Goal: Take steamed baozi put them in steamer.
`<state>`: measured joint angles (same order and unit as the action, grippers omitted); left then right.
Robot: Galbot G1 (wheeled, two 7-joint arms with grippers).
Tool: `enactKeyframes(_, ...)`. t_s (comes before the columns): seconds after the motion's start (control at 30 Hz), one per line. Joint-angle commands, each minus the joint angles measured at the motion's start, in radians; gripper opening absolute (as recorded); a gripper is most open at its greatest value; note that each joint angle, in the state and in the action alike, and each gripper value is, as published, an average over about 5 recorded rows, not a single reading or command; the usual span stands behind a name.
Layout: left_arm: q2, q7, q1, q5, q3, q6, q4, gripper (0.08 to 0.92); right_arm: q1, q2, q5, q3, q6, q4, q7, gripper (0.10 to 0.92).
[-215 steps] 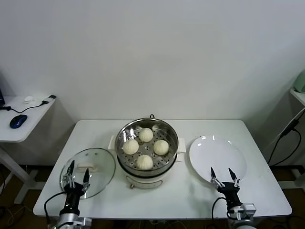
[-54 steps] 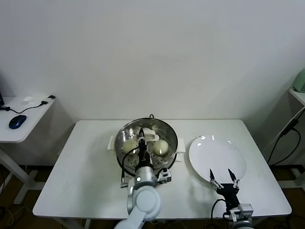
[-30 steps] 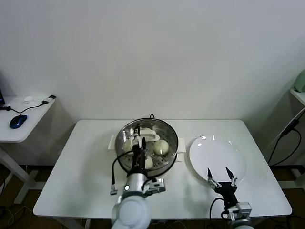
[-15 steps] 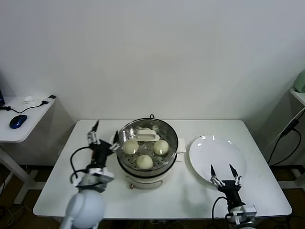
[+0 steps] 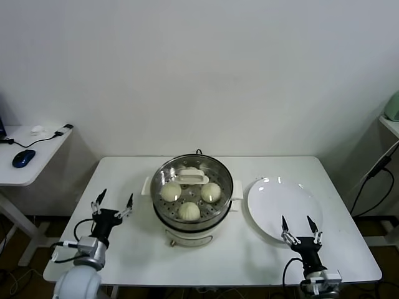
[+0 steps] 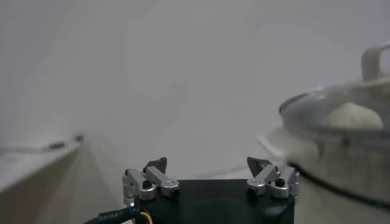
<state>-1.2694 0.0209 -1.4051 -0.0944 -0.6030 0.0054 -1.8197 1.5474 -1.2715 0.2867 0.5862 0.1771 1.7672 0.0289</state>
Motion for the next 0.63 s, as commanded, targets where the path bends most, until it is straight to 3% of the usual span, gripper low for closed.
enactKeyframes(0.03, 0.056, 0.01, -0.04, -0.299, -0.112, -0.087, 0.056, 0.823, 0.003, 0.006, 0.004, 0.005, -0.003, -0.009, 0.001, 0.823)
enactKeyframes(0.23, 0.026, 0.026, -0.027, -0.223, -0.051, -0.17, 0.193, 0.823, 0.002, 0.007, 0.002, 0.003, -0.008, -0.009, 0.0, 0.823)
enactKeyframes(0.63, -0.005, 0.036, -0.059, -0.164, -0.009, -0.189, 0.151, 0.823, 0.002, 0.007, 0.002, -0.003, -0.008, -0.008, -0.003, 0.823)
